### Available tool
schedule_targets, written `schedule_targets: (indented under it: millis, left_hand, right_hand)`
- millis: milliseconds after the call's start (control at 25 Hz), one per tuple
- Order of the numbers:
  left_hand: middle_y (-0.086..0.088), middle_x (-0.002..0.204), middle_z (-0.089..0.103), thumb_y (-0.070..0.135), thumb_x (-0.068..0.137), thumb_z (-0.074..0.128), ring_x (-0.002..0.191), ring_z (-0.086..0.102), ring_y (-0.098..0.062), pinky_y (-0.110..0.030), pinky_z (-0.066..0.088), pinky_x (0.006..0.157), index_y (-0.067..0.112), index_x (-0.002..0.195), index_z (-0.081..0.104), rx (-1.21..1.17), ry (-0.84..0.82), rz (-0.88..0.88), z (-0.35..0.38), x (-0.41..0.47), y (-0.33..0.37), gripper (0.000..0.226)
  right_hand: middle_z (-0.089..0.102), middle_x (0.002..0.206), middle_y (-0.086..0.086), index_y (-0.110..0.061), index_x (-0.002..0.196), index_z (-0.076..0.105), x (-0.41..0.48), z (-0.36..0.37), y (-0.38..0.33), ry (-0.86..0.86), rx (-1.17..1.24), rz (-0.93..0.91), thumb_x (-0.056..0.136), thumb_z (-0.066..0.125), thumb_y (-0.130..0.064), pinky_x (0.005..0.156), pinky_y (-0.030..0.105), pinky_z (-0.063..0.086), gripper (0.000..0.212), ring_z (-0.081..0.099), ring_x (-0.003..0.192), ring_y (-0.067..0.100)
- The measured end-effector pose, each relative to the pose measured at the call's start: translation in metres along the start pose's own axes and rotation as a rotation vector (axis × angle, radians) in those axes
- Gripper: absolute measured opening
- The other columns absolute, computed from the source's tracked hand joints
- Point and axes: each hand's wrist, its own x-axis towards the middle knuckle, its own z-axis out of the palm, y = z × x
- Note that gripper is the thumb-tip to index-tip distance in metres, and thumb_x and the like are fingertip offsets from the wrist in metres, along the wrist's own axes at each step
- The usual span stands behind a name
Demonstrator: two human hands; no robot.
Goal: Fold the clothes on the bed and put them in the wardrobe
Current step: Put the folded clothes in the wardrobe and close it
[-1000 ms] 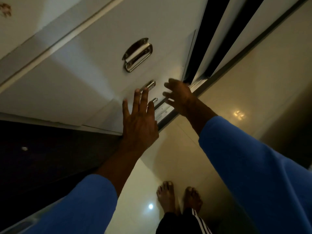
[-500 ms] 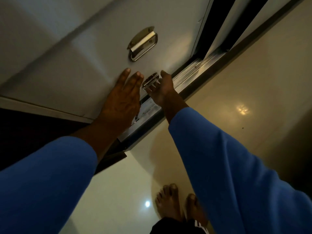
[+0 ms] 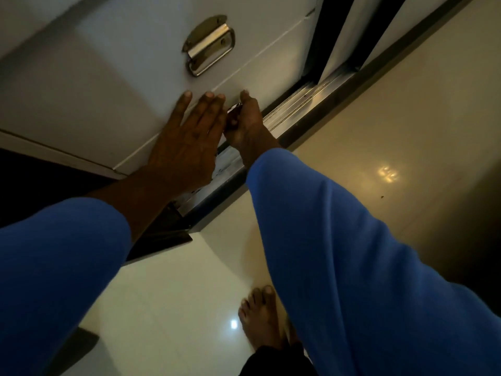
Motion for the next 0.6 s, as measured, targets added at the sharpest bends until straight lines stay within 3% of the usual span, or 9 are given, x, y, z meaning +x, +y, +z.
schedule_targets:
  millis: [80,200,320,400,480,520,560,600]
  left_hand:
    - [-0.016,0.171,-0.008,0.043,0.097,0.052,0.159,-0.007,-0.030,-0.056,-0.001,0.127,0.006,0.162,-0.005,-0.122,0.025,-0.016,-0.002,-0.002,0.007,0.095]
    - [-0.016,0.172,-0.008,0.036,0.095,0.056,0.159,-0.006,-0.031,-0.058,0.009,0.126,0.008,0.163,-0.004,-0.215,0.019,0.064,0.001,-0.018,0.024,0.095]
    - [-0.013,0.173,-0.003,0.031,0.086,0.062,0.159,-0.005,-0.029,-0.057,0.012,0.126,0.008,0.164,0.006,-0.355,0.044,0.184,-0.009,-0.041,0.049,0.099]
    - [-0.009,0.173,0.000,0.029,0.081,0.067,0.160,-0.005,-0.026,-0.056,0.013,0.127,0.011,0.165,0.009,-0.572,0.054,0.212,-0.020,-0.044,0.059,0.104]
    - [-0.010,0.173,0.001,0.030,0.083,0.072,0.160,-0.001,-0.030,-0.055,0.015,0.127,0.014,0.165,0.006,-0.746,0.018,0.070,-0.032,-0.046,0.065,0.107]
    - [-0.012,0.172,0.007,0.032,0.086,0.074,0.159,0.007,-0.033,-0.056,0.018,0.126,0.013,0.165,0.006,-0.802,-0.008,-0.071,-0.035,-0.046,0.069,0.106]
    - [-0.014,0.170,0.017,0.036,0.089,0.073,0.156,0.019,-0.035,-0.056,0.023,0.124,0.012,0.164,0.009,-0.835,-0.047,-0.228,-0.038,-0.044,0.072,0.102]
    - [-0.015,0.164,0.030,0.041,0.093,0.070,0.150,0.032,-0.036,-0.056,0.028,0.121,0.012,0.163,0.015,-0.862,-0.099,-0.369,-0.041,-0.042,0.073,0.094]
  right_hand:
    - [0.059,0.088,0.011,-0.006,0.137,0.054,-0.006,-0.013,-0.002,0.002,-0.002,-0.035,0.107,0.049,-0.047,0.036,0.022,0.039,0.052,0.046,0.041,0.010]
    - [0.067,0.126,0.018,-0.010,0.142,0.052,-0.028,-0.048,0.006,-0.004,0.040,-0.024,0.102,0.055,-0.051,0.050,0.028,0.056,0.057,0.066,0.072,0.017]
    - [0.071,0.113,0.014,-0.005,0.127,0.059,-0.063,-0.090,-0.005,0.099,-0.180,-0.016,0.097,0.060,-0.057,0.065,0.032,0.061,0.060,0.070,0.083,0.022]
    - [0.063,0.125,0.015,-0.008,0.128,0.056,-0.087,-0.112,-0.018,0.283,-0.644,-0.189,0.094,0.066,-0.057,0.082,0.038,0.061,0.061,0.066,0.112,0.031]
    - [0.049,0.144,0.012,-0.015,0.144,0.044,-0.109,-0.128,-0.027,0.470,-1.362,-0.677,0.090,0.072,-0.050,0.103,0.041,0.049,0.070,0.049,0.133,0.031]
    - [0.044,0.151,0.012,-0.016,0.150,0.040,-0.119,-0.129,-0.031,0.387,-1.647,-0.957,0.089,0.073,-0.044,0.112,0.043,0.042,0.074,0.041,0.141,0.031]
    - [0.038,0.159,0.013,-0.015,0.154,0.036,-0.127,-0.125,-0.038,0.195,-1.884,-1.127,0.089,0.073,-0.040,0.119,0.048,0.034,0.079,0.032,0.149,0.033]
    - [0.029,0.165,0.014,-0.014,0.158,0.031,-0.129,-0.119,-0.046,-0.015,-2.102,-1.185,0.089,0.073,-0.041,0.124,0.054,0.025,0.085,0.019,0.156,0.034]
